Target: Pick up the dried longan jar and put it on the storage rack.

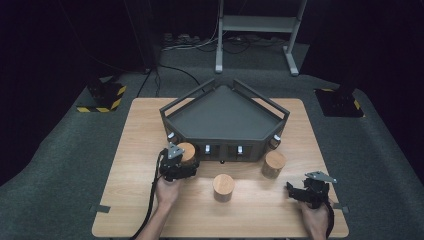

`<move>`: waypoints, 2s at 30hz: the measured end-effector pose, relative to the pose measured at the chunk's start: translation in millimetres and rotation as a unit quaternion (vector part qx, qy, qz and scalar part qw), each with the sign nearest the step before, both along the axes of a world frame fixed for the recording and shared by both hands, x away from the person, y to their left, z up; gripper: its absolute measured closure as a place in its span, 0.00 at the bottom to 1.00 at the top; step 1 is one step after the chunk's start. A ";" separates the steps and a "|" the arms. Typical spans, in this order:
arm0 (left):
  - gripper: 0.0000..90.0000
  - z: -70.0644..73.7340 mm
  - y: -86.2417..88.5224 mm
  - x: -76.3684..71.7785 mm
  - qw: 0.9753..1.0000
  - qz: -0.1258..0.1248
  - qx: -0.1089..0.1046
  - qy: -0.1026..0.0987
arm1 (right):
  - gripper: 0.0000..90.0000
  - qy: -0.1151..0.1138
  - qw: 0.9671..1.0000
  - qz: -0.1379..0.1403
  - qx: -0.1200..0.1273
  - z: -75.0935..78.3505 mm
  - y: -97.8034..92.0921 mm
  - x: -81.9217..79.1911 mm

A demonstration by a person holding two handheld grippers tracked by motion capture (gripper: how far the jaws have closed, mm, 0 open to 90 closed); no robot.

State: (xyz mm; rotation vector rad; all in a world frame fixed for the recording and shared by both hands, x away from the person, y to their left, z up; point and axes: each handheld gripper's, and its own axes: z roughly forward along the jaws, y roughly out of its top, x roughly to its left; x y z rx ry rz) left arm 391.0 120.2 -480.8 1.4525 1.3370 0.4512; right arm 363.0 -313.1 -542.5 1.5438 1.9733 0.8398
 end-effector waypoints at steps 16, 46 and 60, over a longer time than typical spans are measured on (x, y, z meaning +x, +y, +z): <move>0.28 30.1 1.5 -2.3 1.000 -0.027 0.004 0.002 | 0.07 0.000 1.000 0.000 0.000 0.0 0.0 0.0; 0.29 98.6 -3.6 14.6 0.997 -0.076 0.012 0.002 | 0.07 0.000 1.000 0.000 0.000 0.0 0.0 0.0; 0.29 125.3 -6.7 37.9 0.997 -0.072 0.004 0.005 | 0.07 0.000 1.000 0.000 0.000 0.0 0.0 0.0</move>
